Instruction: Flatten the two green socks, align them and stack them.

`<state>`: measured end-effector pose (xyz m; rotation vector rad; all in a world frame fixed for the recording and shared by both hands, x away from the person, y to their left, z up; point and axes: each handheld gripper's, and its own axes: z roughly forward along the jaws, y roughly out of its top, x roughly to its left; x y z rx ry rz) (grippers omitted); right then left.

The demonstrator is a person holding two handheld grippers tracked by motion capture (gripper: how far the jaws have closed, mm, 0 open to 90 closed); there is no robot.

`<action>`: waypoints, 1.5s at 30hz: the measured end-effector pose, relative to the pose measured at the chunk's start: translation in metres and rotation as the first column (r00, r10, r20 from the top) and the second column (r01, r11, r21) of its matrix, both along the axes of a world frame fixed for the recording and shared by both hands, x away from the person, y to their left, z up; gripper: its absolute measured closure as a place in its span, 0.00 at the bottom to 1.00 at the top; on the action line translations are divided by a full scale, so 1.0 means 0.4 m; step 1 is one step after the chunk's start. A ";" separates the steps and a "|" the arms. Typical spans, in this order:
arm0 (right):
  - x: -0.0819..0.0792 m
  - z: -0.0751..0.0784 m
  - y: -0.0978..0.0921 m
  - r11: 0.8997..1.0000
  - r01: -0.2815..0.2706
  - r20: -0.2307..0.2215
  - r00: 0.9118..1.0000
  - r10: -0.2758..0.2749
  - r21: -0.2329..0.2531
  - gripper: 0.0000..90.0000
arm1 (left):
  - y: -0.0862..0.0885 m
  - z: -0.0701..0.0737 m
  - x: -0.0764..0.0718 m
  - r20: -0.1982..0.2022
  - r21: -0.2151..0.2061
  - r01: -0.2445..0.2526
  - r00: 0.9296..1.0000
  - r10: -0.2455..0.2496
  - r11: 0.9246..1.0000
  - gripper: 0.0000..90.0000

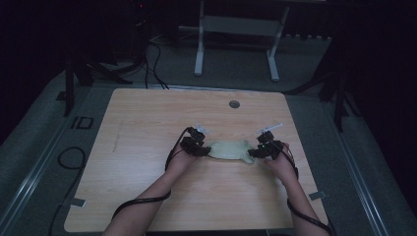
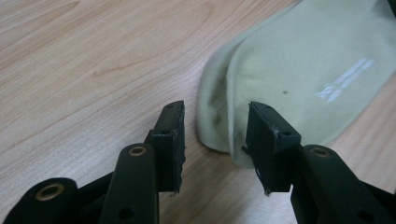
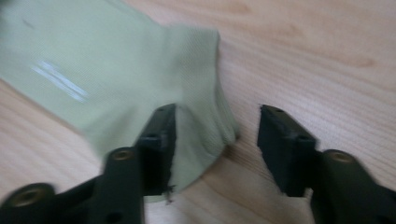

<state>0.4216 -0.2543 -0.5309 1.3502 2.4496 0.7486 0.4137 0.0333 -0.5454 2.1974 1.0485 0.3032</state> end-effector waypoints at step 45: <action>-0.085 0.020 0.027 0.979 -0.133 0.110 0.987 0.117 0.154 0.17 | 0.030 0.025 -0.103 0.078 -0.120 0.100 0.993 -0.091 0.988 0.04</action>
